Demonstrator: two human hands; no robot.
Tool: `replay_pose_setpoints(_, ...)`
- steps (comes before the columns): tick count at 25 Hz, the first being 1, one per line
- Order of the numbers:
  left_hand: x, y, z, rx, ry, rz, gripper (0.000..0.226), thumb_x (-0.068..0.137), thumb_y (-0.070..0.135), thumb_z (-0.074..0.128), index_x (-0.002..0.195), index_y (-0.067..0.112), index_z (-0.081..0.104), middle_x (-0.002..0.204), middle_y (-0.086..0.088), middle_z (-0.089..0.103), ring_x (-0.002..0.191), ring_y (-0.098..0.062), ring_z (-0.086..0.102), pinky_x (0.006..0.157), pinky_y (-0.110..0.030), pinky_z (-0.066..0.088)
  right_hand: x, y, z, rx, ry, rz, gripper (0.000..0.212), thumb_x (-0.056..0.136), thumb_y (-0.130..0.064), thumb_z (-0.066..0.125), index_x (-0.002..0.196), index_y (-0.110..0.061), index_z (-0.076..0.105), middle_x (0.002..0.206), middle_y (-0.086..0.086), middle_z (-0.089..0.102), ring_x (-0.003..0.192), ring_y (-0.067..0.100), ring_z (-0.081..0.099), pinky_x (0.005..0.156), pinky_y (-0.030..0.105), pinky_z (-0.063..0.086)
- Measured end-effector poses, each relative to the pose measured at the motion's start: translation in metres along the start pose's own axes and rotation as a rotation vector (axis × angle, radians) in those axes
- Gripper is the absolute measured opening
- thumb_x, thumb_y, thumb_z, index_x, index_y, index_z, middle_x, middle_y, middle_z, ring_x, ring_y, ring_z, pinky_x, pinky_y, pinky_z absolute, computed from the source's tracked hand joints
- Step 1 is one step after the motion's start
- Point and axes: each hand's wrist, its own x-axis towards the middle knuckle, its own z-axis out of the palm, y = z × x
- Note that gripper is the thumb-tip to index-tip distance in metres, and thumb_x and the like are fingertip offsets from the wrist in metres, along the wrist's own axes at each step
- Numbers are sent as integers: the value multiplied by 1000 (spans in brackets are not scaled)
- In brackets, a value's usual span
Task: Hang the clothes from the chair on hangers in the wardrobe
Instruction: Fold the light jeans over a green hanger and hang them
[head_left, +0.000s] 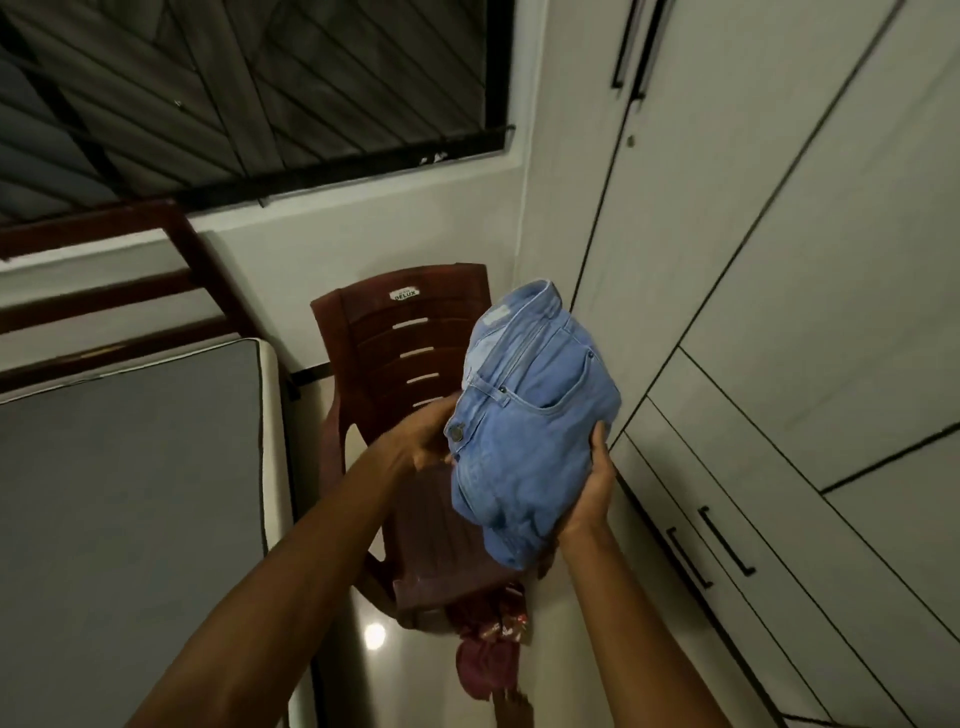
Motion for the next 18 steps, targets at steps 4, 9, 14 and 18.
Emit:
replay_pose_setpoints(4, -39, 12, 49, 354, 1, 85, 19, 103, 26, 52, 97, 12, 64, 83, -4, 73, 79, -21, 68, 74, -34, 60, -54, -26, 4, -12, 12, -132, 59, 105, -48, 44, 149, -9, 49, 150, 19, 51, 140, 37, 47, 118, 50, 34)
replay_pose_setpoints(9, -68, 7, 99, 1207, -81, 219, 36, 94, 34, 70, 114, 4, 67, 108, -7, 70, 91, -22, 64, 81, -34, 55, -107, -25, -40, 125, 138, -205, 58, 104, -49, 44, 149, -12, 49, 149, 18, 52, 138, 39, 49, 117, 53, 35)
replay_pose_setpoints(14, -102, -40, 151, 1212, -322, 396, 42, 73, 44, 77, 103, 16, 70, 98, -1, 72, 79, -10, 65, 69, -25, 54, -183, -4, -107, 215, 359, -300, 47, 103, -33, 43, 142, -11, 56, 136, 18, 62, 127, 37, 57, 110, 51, 44)
replay_pose_setpoints(18, -117, -127, 208, 1280, -654, 255, 42, 60, 19, 76, 101, 10, 72, 92, -6, 76, 82, -22, 73, 81, -42, 61, -254, 5, -162, 272, 515, -374, 44, 100, -26, 37, 93, -14, 79, 105, 14, 69, 91, 30, 72, 80, 37, 59)
